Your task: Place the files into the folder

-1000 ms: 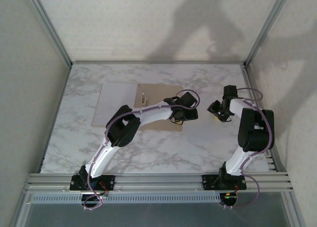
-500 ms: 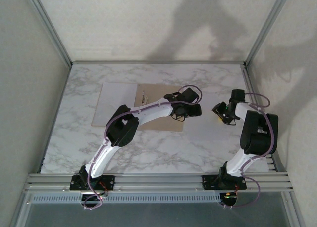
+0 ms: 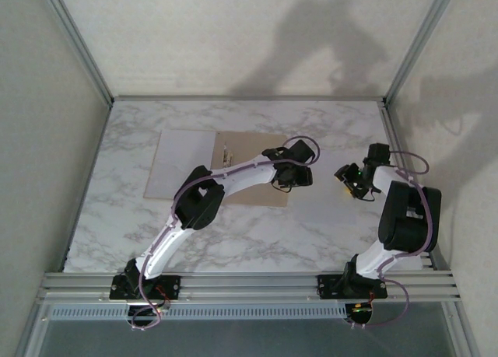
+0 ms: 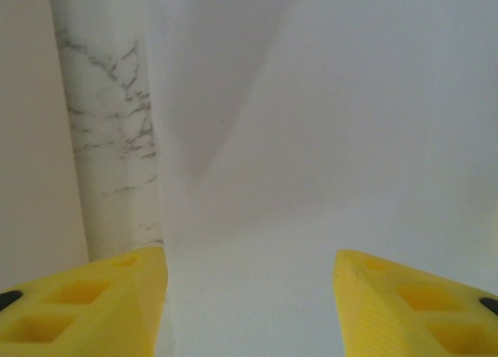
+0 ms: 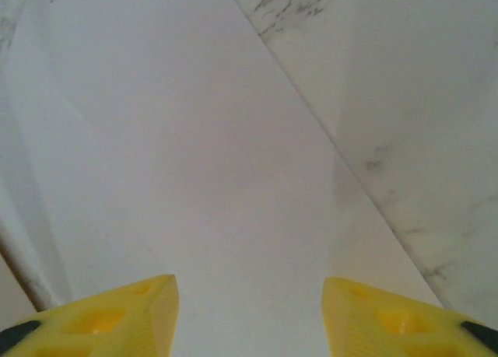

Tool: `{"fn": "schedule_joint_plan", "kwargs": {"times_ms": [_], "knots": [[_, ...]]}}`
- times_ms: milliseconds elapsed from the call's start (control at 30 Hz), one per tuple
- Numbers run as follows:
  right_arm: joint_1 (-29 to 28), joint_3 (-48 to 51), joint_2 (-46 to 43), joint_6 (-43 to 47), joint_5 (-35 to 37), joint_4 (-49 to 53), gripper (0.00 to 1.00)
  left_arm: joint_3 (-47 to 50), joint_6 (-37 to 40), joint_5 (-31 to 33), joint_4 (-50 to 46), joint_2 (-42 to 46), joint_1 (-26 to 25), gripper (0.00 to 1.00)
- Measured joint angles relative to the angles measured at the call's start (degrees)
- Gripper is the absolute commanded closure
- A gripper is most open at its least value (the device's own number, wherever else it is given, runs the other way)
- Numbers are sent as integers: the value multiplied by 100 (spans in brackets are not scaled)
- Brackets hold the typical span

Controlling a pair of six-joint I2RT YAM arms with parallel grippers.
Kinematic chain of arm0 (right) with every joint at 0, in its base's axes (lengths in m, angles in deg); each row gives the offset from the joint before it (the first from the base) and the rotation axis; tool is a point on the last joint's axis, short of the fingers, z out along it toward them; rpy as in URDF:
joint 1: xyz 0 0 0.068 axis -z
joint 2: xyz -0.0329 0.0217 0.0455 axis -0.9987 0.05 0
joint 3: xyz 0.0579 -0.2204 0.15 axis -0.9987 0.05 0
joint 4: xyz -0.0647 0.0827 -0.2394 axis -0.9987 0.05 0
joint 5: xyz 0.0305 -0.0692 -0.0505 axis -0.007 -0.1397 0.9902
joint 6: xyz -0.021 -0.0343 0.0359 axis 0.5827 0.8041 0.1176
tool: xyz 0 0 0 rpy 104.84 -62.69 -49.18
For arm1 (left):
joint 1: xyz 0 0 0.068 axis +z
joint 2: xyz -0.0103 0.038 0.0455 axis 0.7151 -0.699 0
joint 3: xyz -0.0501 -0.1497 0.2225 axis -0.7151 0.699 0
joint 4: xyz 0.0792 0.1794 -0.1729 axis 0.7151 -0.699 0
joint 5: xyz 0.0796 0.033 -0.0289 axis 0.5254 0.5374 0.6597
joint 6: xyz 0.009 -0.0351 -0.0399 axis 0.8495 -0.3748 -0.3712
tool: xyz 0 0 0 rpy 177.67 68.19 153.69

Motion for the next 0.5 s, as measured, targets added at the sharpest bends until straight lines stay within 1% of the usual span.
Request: {"fn": "schedule_joint_plan", "kwargs": {"times_ms": [100, 167, 333, 500], "knots": [[0, -2, -269, 48, 61, 205, 38, -20, -2, 74, -138, -4, -31, 40], [0, -2, -374, 105, 157, 334, 36, -63, -2, 125, -216, -4, -50, 42], [0, -2, -404, 273, 487, 623, 36, -254, -46, 173, -413, -48, -87, 45], [0, -9, -404, 501, 898, 927, 38, -466, -118, 177, -459, -223, -164, 45]]}}
